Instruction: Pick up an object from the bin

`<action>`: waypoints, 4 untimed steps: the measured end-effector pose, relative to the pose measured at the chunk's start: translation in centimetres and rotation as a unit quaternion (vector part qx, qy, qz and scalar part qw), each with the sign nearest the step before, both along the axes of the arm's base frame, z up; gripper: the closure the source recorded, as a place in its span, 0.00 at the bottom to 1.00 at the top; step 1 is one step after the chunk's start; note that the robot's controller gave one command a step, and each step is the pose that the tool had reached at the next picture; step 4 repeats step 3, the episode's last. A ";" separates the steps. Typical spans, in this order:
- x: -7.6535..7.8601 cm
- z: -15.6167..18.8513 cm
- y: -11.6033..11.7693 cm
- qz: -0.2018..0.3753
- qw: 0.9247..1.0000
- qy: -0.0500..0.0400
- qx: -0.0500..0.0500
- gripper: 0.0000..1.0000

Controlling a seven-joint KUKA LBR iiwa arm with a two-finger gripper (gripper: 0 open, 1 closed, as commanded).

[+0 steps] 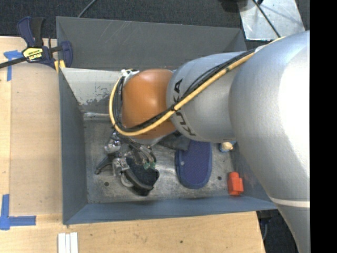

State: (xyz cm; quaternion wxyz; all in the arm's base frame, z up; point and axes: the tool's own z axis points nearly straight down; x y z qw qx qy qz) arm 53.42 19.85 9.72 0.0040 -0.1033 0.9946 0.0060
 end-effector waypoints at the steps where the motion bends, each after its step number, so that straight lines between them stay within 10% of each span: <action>1: 0.0 -0.3 -2.0 -0.039 0.999 -0.008 0.003 1.00; 2: -0.1 7.4 -11.9 0.134 0.991 0.001 -0.008 1.00; 3: -0.5 16.7 -11.9 0.121 0.993 -0.001 -0.006 1.00; 4: -0.5 16.7 -11.9 0.121 0.993 -0.001 -0.006 1.00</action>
Offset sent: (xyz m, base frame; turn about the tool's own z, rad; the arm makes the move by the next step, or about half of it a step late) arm -0.0140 -0.0675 -0.0272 0.1536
